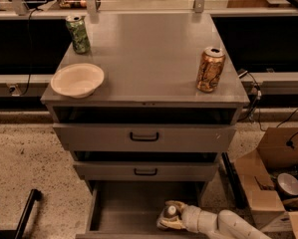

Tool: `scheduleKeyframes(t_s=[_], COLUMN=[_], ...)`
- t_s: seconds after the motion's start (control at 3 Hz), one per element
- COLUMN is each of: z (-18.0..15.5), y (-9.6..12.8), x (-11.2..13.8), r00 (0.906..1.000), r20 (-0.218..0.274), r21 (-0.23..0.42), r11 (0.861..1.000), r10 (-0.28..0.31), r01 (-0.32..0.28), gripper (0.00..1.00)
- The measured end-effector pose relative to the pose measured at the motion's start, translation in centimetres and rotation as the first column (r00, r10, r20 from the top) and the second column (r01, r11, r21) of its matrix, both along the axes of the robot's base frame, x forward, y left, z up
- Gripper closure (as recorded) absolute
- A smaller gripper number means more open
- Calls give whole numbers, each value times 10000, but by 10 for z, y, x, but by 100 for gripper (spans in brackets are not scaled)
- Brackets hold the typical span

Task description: Place blue plastic bottle into bottom drawer

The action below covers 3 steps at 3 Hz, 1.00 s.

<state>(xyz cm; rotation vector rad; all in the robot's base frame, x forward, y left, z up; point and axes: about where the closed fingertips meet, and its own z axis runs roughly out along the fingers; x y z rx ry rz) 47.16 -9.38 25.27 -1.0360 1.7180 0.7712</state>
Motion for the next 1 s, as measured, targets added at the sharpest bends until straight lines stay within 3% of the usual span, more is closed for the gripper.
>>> scheduleKeyframes(t_s=[0.33, 0.67, 1.0], z=[0, 0, 8], y=[2, 2, -10], x=[0, 0, -8], r00=[10000, 10000, 9998], r20=[-6, -15, -173], r21=[21, 55, 626], r11=[10000, 10000, 9980], r10=[22, 28, -87], r01=[-22, -28, 98], gripper=[0, 0, 0])
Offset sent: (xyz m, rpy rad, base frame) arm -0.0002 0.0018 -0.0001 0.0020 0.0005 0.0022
